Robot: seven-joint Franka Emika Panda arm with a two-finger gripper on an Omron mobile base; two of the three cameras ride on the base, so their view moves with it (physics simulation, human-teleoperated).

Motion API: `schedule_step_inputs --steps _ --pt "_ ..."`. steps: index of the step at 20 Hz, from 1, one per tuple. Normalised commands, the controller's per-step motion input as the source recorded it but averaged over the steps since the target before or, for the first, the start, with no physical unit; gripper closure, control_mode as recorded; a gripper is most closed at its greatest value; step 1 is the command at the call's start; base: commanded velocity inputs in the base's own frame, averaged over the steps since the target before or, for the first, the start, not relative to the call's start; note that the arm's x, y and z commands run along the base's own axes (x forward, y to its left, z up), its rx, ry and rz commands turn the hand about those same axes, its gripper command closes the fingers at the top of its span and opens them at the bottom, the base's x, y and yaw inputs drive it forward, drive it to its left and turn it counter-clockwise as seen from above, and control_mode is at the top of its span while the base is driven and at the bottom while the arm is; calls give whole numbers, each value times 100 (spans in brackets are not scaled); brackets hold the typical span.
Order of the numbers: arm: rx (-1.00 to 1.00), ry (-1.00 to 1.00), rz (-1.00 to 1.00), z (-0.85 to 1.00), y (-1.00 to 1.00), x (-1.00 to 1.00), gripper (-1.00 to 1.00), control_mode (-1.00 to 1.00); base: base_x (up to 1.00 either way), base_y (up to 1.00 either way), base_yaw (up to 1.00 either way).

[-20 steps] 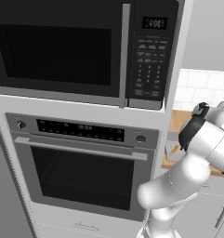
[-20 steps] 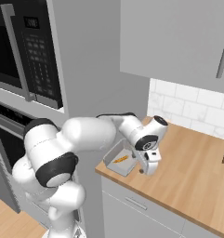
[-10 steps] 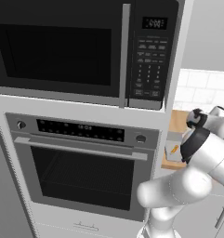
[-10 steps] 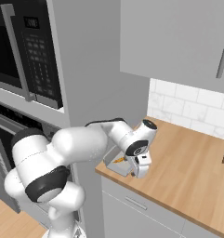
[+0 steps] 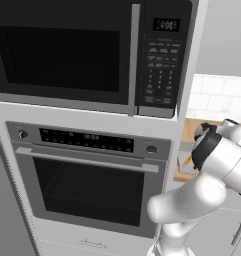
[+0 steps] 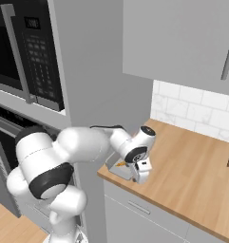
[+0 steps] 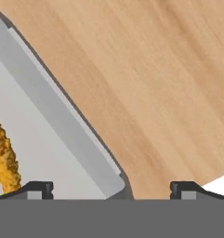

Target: Take the meat container that has the shrimp and place it on the second highest rack of the freezer. Then take the vegetable container that has the sweet potato and eggplant and place it on the highest rack of the freezer.

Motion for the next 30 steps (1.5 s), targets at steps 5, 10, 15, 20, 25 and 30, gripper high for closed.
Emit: schedule_step_inputs --steps 5,10,15,20,25,30 --pt "0 4 0 -9 -9 13 -100 -100 0 0 0" --pt "0 0 0 -13 0 12 -100 -100 0 0 0" --pt "0 0 0 -29 7 2 -100 -100 0 0 0" --pt "0 0 0 -32 42 -1 100 -100 0 0 0" --pt "0 0 0 0 35 0 100 -100 0 0 0" --pt "0 -2 0 -2 4 -23 100 -100 0 0 0"
